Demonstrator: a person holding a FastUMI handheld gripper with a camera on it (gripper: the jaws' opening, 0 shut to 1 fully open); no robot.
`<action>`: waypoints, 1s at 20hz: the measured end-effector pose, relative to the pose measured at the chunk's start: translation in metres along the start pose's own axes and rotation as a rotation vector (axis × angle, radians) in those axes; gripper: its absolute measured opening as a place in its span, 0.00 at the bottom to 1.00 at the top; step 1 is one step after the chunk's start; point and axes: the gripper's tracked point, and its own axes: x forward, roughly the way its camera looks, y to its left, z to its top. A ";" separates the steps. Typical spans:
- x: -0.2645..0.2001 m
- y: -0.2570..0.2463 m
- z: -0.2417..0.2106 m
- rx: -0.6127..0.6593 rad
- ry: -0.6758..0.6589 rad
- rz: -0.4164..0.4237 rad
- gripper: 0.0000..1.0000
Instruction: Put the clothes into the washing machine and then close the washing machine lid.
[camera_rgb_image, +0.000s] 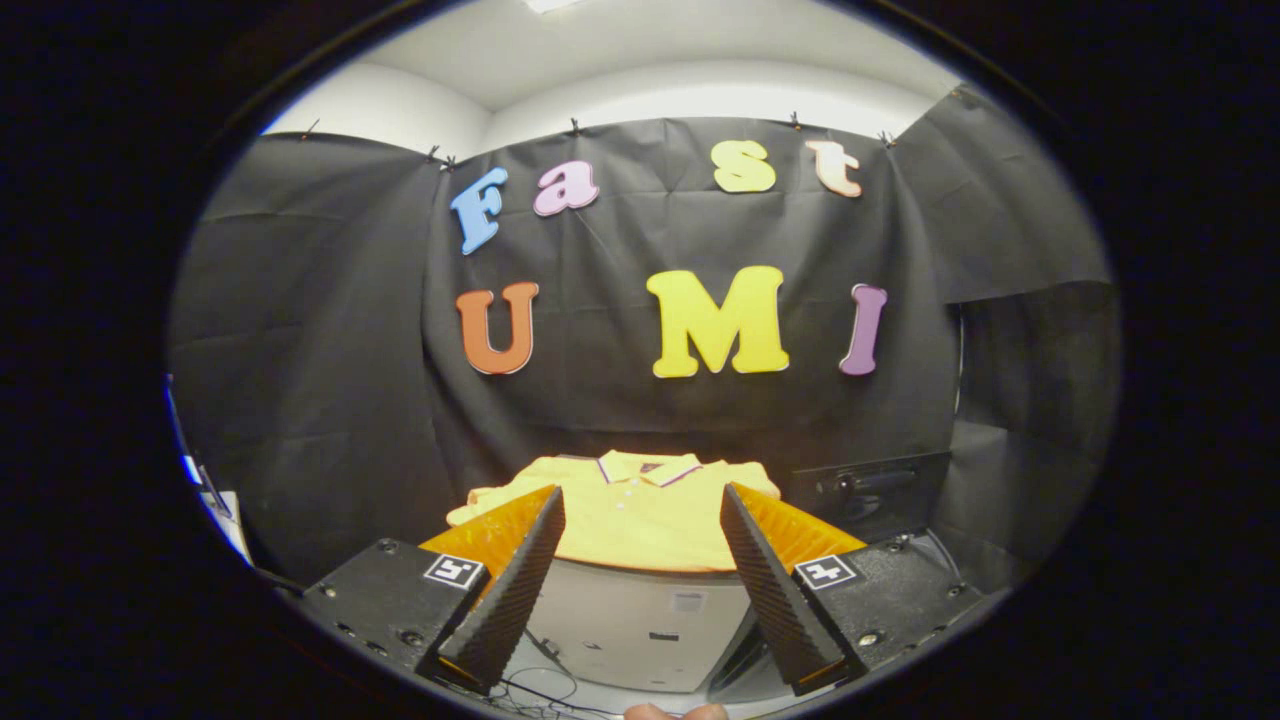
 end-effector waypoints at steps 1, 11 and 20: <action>0.015 0.001 0.002 0.003 0.007 0.014 0.98; 0.134 0.012 -0.006 -0.007 0.171 0.111 0.98; 0.206 0.015 -0.036 -0.010 0.481 0.105 0.98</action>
